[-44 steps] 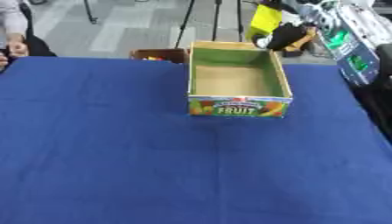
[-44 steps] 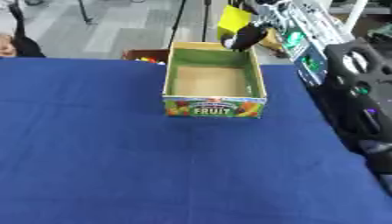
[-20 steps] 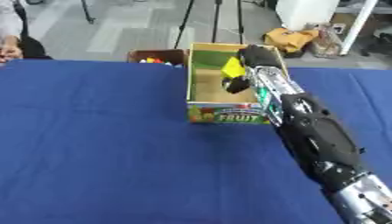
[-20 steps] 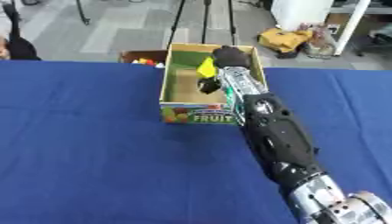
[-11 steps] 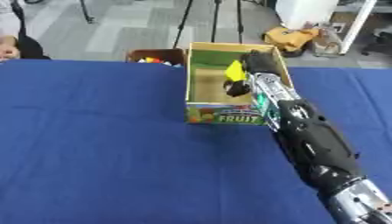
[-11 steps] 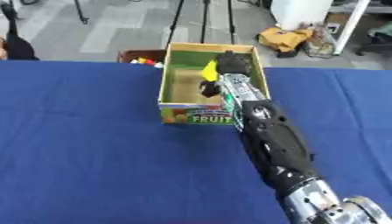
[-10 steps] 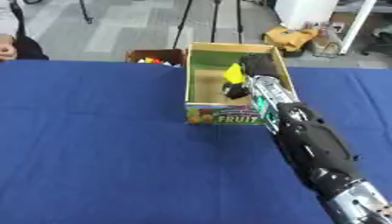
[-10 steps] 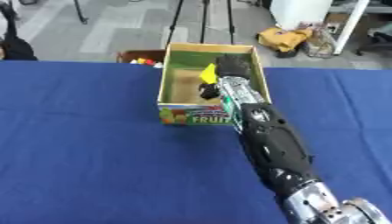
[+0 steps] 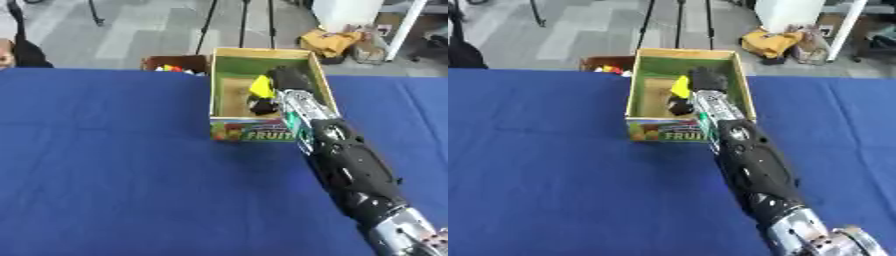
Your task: Pick up objects on the table and place them in the box.
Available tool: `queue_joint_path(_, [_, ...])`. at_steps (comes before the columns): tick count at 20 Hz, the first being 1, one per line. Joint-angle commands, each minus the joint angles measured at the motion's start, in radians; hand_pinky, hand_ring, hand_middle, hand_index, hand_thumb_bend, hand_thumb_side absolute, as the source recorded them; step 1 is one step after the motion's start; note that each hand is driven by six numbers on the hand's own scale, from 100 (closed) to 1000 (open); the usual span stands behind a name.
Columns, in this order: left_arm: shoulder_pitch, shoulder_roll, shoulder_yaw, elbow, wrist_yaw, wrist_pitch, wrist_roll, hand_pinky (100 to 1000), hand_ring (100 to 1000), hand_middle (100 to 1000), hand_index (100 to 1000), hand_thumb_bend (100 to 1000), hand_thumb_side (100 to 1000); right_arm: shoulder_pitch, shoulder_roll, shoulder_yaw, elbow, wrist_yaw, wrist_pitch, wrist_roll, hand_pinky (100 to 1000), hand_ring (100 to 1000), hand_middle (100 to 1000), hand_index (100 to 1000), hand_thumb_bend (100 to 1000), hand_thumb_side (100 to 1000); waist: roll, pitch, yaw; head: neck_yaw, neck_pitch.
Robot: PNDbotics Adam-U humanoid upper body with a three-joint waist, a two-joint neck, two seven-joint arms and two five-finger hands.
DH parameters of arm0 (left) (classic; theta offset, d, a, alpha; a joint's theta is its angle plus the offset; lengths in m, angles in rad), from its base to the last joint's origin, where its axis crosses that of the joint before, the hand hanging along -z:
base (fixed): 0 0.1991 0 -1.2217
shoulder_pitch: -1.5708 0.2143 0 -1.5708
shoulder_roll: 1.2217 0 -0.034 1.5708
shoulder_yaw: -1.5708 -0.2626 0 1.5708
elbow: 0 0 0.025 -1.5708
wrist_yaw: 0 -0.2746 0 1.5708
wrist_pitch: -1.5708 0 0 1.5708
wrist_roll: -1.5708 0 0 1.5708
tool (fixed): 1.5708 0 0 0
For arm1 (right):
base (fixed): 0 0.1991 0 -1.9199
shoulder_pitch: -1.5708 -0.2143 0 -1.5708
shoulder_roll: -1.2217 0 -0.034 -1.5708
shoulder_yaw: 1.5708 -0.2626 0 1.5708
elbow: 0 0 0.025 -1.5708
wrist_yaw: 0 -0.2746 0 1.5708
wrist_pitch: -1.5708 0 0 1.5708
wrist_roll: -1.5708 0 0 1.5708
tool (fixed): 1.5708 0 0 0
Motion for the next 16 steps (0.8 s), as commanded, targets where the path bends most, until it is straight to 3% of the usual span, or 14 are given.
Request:
queue_joint_path(1, [-0.010, 0.012, 0.001, -0.018, -0.003, -0.001, -0.002, 598, 758, 879, 965, 100, 1000, -0.022, -0.010, -0.006, -0.019, 0.004, -0.002, 0.002, 890, 911, 832, 932, 344, 613, 0.006, -0.022, 0.001, -0.002, -0.011])
queue_joint_path(4, [-0.009, 0.013, 0.002, -0.018, -0.003, 0.001, -0.002, 598, 758, 879, 965, 100, 1000, -0.026, -0.012, -0.004, -0.028, 0.003, -0.006, -0.004, 891, 917, 842, 950, 442, 662, 0.005, -0.025, -0.001, -0.002, -0.010])
queue_joint_path(10, [-0.001, 0.015, 0.004, -0.018, -0.001, 0.001, 0.002, 598, 757, 878, 965, 100, 1000, -0.034, -0.025, 0.006, -0.055, -0.018, -0.025, -0.006, 903, 918, 837, 949, 422, 659, 0.009, -0.038, -0.008, 0.003, 0.001])
queue_joint_path(16, [0.008, 0.021, 0.007, -0.018, 0.000, 0.003, 0.010, 597, 756, 875, 965, 100, 1000, -0.025, -0.093, 0.044, -0.177, -0.113, -0.072, 0.007, 907, 907, 824, 945, 374, 639, 0.011, -0.060, -0.025, 0.020, 0.016])
